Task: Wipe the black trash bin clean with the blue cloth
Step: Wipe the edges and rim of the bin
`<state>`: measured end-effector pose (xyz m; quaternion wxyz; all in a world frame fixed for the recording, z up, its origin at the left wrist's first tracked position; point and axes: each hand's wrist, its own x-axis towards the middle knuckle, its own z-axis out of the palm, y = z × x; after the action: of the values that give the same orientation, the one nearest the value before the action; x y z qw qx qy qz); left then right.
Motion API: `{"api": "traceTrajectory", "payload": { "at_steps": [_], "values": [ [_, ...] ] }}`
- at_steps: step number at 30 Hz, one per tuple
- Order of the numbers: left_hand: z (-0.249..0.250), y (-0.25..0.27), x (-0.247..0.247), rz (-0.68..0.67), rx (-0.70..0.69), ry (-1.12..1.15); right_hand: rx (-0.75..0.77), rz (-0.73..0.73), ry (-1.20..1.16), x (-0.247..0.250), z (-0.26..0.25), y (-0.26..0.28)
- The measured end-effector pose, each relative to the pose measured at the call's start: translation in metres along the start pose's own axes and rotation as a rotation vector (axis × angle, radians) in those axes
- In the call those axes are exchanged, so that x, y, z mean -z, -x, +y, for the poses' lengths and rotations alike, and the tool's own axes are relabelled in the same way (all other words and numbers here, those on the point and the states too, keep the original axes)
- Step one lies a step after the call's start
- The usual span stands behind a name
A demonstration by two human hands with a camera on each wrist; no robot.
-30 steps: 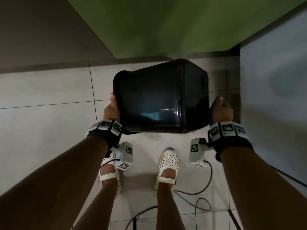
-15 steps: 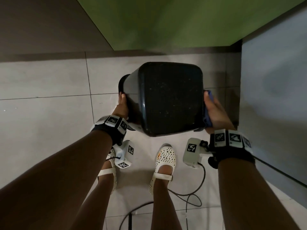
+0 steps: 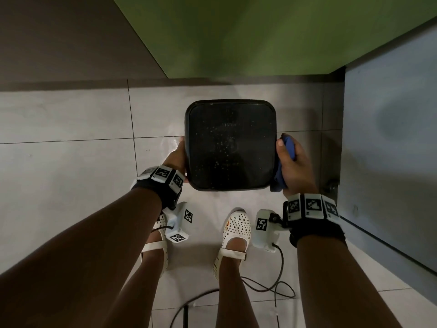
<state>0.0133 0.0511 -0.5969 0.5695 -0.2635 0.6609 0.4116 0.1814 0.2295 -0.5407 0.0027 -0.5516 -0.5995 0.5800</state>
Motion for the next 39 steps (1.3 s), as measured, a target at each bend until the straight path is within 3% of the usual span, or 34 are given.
{"api": "traceTrajectory", "payload": {
  "at_steps": [3,5,8,11,13,15,20,23,27,34,39],
  "values": [
    [-0.003,-0.003,0.009,-0.017,-0.074,-0.03,-0.004,0.064,0.053,-0.001,-0.011,0.001],
    [0.02,0.038,-0.004,0.007,-0.223,-0.11,0.039,0.193,0.134,-0.006,-0.027,0.005],
    [0.034,0.057,-0.013,0.002,-0.446,-0.165,0.209,0.313,0.271,-0.025,-0.057,0.011],
    [0.039,0.056,-0.02,0.038,-0.6,-0.192,0.48,0.226,0.434,-0.056,-0.083,0.009],
    [0.038,0.052,-0.023,0.065,-0.638,-0.177,0.578,0.131,0.487,-0.078,-0.09,-0.002],
    [0.036,0.047,-0.026,0.085,-0.695,-0.161,0.652,0.081,0.57,-0.097,-0.09,-0.014],
    [0.032,0.037,-0.029,0.092,-0.79,-0.099,0.785,0.18,0.76,-0.122,-0.082,-0.023],
    [0.034,0.038,-0.031,0.124,-0.798,-0.121,0.842,0.097,0.85,-0.119,-0.079,-0.024],
    [0.033,0.038,-0.03,0.161,-0.786,-0.133,0.865,0.076,0.919,-0.105,-0.082,-0.031],
    [0.033,0.039,-0.033,0.206,-0.771,-0.189,0.5,0.291,0.903,-0.056,-0.065,-0.035],
    [0.033,0.041,-0.033,0.191,-0.78,-0.187,0.516,0.398,0.846,-0.077,-0.071,-0.031]
  ]
}}
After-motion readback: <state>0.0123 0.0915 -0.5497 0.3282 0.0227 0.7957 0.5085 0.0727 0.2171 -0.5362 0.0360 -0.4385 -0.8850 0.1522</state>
